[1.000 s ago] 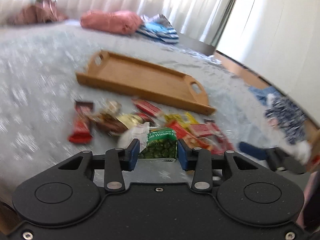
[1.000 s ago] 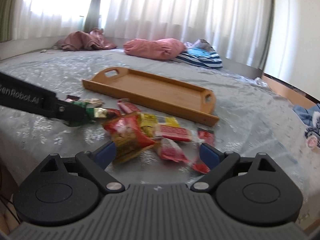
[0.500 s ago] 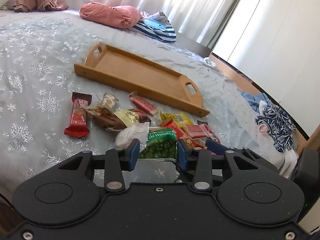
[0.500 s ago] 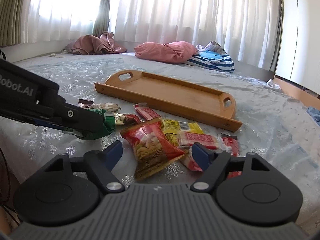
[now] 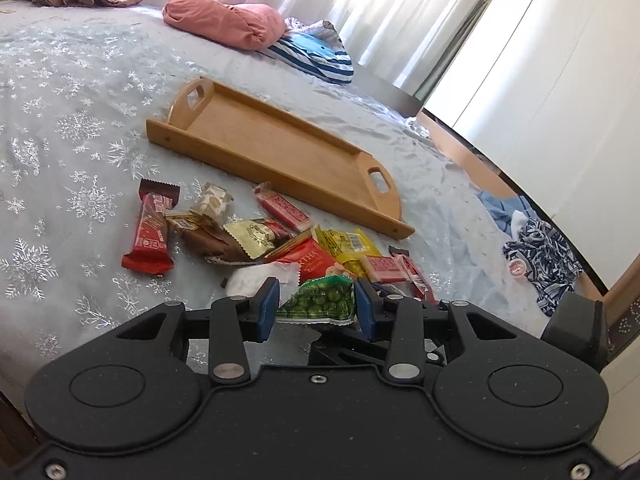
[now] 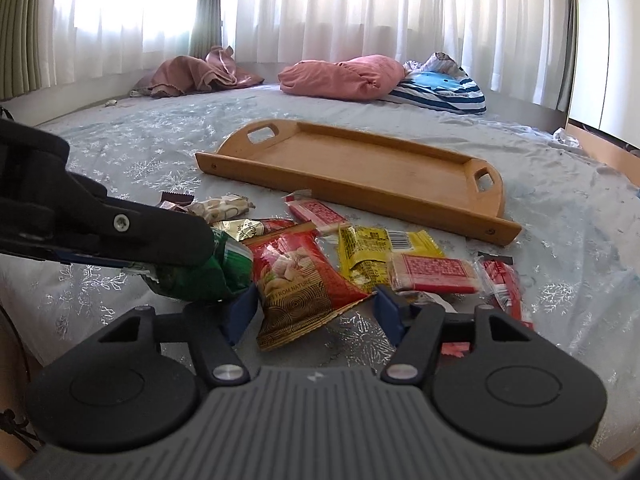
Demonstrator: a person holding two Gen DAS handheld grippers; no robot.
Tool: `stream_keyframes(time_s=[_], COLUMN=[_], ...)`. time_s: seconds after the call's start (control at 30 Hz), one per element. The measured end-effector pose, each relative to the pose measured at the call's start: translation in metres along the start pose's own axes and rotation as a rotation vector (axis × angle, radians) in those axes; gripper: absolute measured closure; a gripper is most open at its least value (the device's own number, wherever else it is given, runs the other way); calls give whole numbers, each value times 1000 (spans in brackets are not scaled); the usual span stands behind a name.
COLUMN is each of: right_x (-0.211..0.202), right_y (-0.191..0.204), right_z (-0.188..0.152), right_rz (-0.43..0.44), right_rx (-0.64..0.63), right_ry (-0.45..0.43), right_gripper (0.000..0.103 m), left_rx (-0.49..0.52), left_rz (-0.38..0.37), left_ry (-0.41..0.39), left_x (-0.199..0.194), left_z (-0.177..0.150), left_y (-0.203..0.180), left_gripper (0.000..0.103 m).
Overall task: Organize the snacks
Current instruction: 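Close the right gripper on the red nut bag while the left gripper holds the green bag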
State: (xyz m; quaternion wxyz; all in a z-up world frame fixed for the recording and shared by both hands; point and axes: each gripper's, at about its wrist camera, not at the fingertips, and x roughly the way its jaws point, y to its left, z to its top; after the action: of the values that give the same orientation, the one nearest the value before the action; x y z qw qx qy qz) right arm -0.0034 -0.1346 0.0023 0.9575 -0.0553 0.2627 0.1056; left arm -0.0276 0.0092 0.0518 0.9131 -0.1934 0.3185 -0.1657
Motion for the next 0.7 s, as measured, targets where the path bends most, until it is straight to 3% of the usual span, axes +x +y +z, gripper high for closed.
stream_keyframes(time_s=[0.2, 0.7], right_x=[-5, -24], right_y=[-1, -6], right_z=[1, 3], right_rz=[11, -53], right_rx=[19, 22], right_ry=[4, -1], right_gripper=[41, 42], left_rx=[9, 94], left_rz=[13, 92], left_ry=[-17, -84], left_x=[-4, -11], left_z=[0, -1], left_y=[-2, -15], left_gripper=[65, 65])
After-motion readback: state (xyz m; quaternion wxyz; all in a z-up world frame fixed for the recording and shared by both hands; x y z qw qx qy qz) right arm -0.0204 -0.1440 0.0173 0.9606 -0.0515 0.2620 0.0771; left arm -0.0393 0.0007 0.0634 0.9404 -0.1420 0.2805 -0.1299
